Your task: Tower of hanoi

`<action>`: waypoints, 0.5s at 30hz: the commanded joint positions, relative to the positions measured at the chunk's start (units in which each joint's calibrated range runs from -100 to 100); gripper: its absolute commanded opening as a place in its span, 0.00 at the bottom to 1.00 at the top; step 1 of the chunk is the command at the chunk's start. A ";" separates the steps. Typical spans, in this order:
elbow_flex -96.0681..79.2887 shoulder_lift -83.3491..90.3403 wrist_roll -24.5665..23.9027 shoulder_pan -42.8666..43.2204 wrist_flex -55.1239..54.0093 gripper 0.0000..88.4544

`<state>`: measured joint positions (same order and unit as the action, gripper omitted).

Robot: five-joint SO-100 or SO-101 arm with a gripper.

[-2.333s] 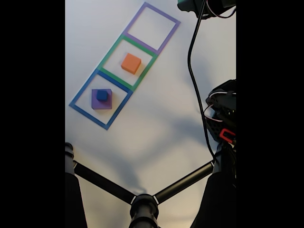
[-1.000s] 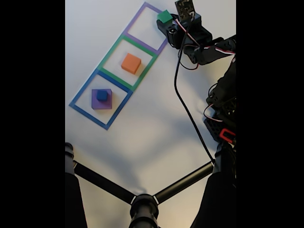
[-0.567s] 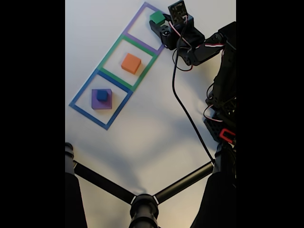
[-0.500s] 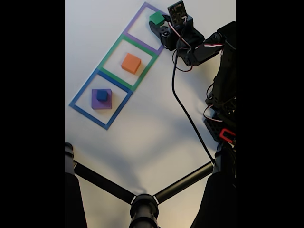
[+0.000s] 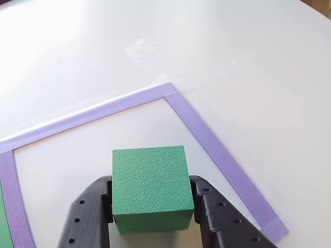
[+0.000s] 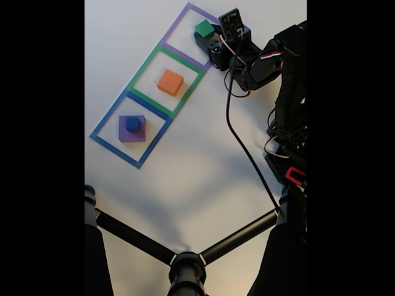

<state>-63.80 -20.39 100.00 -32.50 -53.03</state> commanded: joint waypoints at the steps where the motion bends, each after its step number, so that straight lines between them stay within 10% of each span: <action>1: 1.96 0.11 0.00 0.13 -1.89 0.07; 15: 1.69 2.20 0.00 -0.02 0.06 0.23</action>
<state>-62.94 -21.73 100.00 -32.50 -53.59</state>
